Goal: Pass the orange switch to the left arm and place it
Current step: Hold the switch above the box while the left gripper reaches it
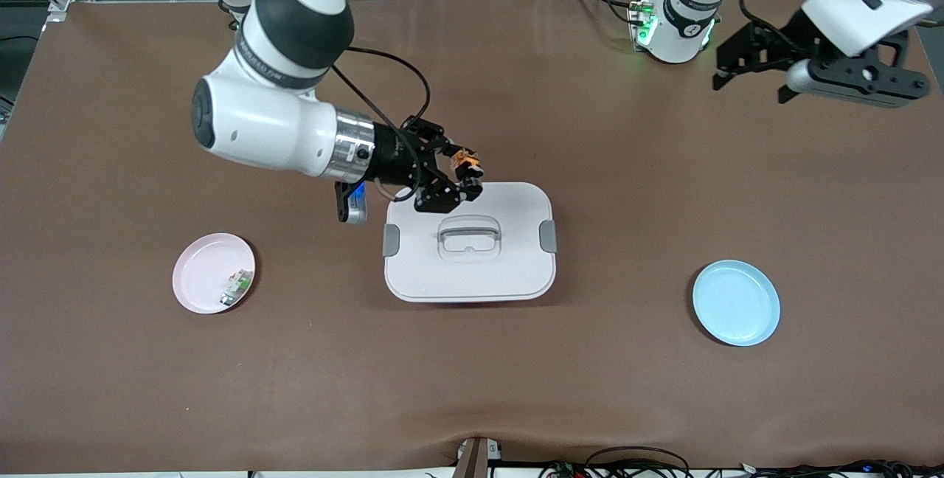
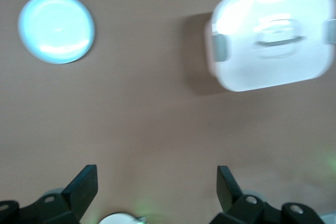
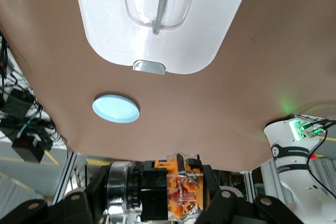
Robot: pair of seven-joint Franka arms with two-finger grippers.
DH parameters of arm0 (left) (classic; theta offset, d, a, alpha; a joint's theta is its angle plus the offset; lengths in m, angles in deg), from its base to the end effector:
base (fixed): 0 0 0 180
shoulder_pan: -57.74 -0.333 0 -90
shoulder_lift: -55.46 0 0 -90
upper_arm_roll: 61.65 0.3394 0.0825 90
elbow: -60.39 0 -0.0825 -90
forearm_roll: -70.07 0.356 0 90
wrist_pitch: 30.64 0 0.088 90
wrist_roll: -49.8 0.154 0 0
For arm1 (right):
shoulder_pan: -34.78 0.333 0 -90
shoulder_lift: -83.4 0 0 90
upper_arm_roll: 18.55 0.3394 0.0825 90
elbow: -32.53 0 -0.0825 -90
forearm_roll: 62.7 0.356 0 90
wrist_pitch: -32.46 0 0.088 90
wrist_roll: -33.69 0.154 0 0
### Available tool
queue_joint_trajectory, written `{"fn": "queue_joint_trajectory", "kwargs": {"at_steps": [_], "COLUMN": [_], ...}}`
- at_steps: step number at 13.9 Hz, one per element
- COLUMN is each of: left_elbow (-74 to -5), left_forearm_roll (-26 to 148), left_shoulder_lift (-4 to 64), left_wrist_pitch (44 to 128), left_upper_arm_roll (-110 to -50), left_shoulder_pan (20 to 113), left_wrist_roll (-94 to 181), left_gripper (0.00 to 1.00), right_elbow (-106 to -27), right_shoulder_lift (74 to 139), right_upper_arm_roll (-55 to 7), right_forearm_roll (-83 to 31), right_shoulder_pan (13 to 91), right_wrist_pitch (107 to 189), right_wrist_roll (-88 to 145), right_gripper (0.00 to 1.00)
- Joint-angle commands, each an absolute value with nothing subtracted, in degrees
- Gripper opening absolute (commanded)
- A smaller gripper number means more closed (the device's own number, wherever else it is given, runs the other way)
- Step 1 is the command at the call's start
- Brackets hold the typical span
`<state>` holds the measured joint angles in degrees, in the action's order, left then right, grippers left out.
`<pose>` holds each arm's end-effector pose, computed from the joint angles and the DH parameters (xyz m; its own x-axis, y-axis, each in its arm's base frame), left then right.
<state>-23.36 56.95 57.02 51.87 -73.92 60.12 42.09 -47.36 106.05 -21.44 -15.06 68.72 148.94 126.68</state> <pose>0.4770 -0.1651 0.6548 0.9879 -0.1533 -0.0213 -0.1450 -0.9650 0.2184 0.5600 0.4296 0.5197 0.1691 -0.6808 -0.7127 -0.9827 -0.1722 -0.0686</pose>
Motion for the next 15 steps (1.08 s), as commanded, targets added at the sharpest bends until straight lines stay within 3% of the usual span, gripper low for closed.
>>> {"fn": "queue_joint_trajectory", "kwargs": {"at_steps": [1, 6, 15], "left_elbow": [-22.4, -22.4, -22.9], "left_forearm_roll": [50.7, 41.2, 37.7], "left_shoulder_lift": [55.2, 51.4, 44.3], "left_wrist_pitch": [53.6, 56.5, 69.3], "left_upper_arm_roll": [-74.0, -74.0, -74.5], "left_shoulder_pan": [59.9, 59.9, 67.8], "left_wrist_roll": [41.9, 41.9, 41.8], "left_gripper": [1.0, 1.0, 1.0], "right_elbow": [-44.6, -43.8, -40.8], "right_shoulder_lift": [107.0, 109.5, 112.4], "right_upper_arm_roll": [-21.9, -21.7, -21.7], "right_forearm_roll": [-22.6, -22.2, -20.8], "right_shoulder_pan": [71.4, 73.7, 75.9], "right_wrist_pitch": [149.1, 156.5, 160.5], "right_wrist_roll": [134.4, 135.5, 138.0], "right_gripper": [0.31, 0.3, 0.3]}}
